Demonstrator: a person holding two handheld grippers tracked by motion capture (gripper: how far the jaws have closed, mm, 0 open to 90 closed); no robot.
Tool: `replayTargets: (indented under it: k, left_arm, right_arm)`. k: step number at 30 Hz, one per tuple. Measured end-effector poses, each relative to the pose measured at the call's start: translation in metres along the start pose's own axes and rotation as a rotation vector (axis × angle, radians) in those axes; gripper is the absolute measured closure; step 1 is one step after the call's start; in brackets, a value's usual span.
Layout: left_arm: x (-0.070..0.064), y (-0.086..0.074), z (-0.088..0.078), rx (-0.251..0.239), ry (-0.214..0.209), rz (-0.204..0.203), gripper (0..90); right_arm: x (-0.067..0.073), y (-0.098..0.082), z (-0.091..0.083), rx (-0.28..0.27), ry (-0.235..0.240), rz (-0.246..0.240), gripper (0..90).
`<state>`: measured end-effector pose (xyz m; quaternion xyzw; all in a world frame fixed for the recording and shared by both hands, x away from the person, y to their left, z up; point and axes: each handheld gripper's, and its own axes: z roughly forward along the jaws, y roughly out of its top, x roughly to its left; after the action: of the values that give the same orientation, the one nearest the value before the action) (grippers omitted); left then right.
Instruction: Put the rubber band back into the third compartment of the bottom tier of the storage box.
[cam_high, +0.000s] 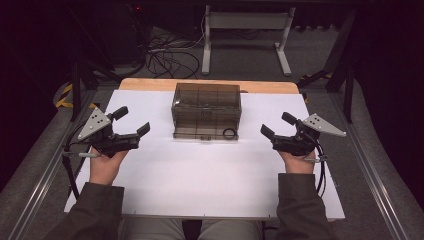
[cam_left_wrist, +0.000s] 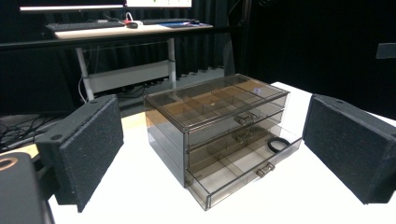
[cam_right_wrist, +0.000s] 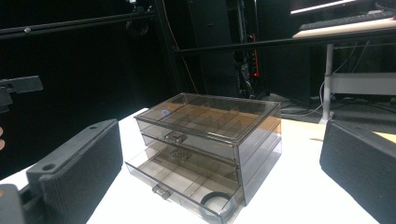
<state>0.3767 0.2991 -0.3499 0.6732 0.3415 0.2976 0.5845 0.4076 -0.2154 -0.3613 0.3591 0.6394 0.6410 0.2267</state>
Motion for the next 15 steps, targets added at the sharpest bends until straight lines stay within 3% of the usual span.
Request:
replayTargets:
  k: [8,15]
  left_arm:
    - [0.002,-0.001,-0.005,-0.01,0.003,-0.017,6.0]
    - [0.002,0.0,-0.006,-0.01,0.002,-0.004,6.1]
  right_arm:
    - [-0.006,0.0,-0.011,-0.02,-0.006,0.015,0.0]
    - [-0.01,0.002,-0.02,-0.042,-0.026,0.017,0.3]
